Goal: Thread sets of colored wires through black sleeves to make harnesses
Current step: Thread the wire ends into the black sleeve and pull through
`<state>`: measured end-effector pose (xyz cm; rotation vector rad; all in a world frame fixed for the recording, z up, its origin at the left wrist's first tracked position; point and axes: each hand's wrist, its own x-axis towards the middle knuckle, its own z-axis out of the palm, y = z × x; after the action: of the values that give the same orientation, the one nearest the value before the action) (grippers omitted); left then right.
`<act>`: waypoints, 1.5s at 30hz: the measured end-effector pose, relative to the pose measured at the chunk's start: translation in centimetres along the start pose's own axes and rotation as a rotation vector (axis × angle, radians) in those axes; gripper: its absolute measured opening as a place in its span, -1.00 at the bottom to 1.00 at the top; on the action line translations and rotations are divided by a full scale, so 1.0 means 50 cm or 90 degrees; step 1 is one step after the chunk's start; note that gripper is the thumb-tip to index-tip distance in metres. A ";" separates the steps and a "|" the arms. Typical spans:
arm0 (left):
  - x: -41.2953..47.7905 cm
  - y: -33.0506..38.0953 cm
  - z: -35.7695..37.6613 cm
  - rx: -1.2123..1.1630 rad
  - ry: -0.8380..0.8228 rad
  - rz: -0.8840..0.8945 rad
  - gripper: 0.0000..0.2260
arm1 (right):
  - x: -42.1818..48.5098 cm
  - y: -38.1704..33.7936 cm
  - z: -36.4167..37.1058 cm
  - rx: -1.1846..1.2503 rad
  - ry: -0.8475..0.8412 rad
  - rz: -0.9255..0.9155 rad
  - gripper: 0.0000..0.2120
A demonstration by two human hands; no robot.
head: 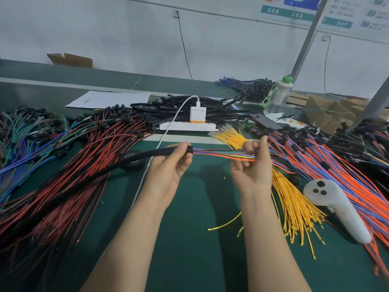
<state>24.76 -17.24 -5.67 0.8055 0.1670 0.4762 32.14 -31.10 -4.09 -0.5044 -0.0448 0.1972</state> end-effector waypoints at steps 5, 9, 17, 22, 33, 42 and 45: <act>-0.013 -0.036 0.017 0.108 -0.064 -0.002 -0.89 | -0.014 0.080 0.024 -0.245 0.152 -0.106 -0.61; -0.016 -0.056 0.028 0.138 -0.050 -0.007 -0.89 | -0.019 0.111 0.031 -0.208 0.130 -0.031 -0.64; -0.004 -0.028 0.013 -0.044 0.049 -0.076 -0.93 | 0.002 0.050 0.002 -0.030 0.073 0.008 -0.72; -0.009 -0.039 0.019 -0.011 0.011 -0.062 -0.90 | -0.012 0.090 0.018 -0.219 0.054 -0.072 -0.68; -0.012 -0.035 0.021 0.022 -0.061 -0.022 -0.84 | -0.038 0.135 0.034 -0.349 -0.004 -0.035 -0.61; -0.005 0.001 -0.002 -0.103 -0.035 -0.145 -0.86 | -0.030 0.115 0.031 -0.268 -0.025 -0.020 -0.87; -0.002 0.013 -0.014 -0.208 -0.045 -0.154 -0.85 | -0.027 0.111 0.032 -0.228 0.001 0.004 -0.84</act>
<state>24.24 -16.43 -5.68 0.4725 0.1146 0.2365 29.68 -25.86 -5.35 -0.8608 -0.0785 0.1957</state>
